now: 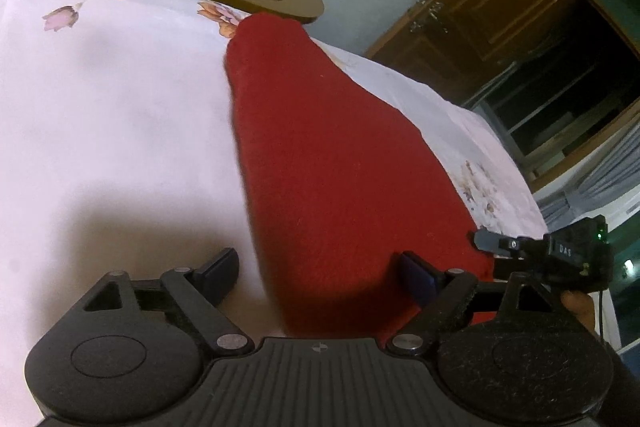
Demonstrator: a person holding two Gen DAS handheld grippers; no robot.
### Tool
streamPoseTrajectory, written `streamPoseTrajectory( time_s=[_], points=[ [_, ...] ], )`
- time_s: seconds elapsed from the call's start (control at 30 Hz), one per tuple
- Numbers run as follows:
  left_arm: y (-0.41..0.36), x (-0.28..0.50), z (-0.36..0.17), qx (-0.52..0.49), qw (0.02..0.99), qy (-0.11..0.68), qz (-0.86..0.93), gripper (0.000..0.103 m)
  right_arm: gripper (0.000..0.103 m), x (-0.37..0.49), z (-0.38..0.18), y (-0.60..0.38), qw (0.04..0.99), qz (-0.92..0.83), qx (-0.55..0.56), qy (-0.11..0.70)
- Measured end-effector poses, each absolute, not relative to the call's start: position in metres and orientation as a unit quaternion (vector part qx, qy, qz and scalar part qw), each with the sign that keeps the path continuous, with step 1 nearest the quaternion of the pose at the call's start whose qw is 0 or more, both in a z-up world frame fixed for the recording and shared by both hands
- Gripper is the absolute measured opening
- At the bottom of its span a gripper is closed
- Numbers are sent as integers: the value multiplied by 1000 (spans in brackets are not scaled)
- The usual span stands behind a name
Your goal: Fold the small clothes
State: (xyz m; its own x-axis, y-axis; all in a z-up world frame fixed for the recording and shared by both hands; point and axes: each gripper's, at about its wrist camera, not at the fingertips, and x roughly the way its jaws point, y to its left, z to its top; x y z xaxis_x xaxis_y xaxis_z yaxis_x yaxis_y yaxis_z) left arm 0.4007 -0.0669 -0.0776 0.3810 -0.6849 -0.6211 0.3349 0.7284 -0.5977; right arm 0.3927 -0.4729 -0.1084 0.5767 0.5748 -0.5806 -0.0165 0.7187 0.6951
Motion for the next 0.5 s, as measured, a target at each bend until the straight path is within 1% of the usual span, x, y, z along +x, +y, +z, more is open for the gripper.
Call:
streamPoseTrajectory(
  time_s=[0.17,0.5],
  points=[
    [-75,400,-76,-181,816,453,-312,86,76,399,-115,-474,815,192,356,415],
    [-79,397,-74,-173,821,448,-309,85,76,406,-116,-461,818,204,347,411]
  ],
)
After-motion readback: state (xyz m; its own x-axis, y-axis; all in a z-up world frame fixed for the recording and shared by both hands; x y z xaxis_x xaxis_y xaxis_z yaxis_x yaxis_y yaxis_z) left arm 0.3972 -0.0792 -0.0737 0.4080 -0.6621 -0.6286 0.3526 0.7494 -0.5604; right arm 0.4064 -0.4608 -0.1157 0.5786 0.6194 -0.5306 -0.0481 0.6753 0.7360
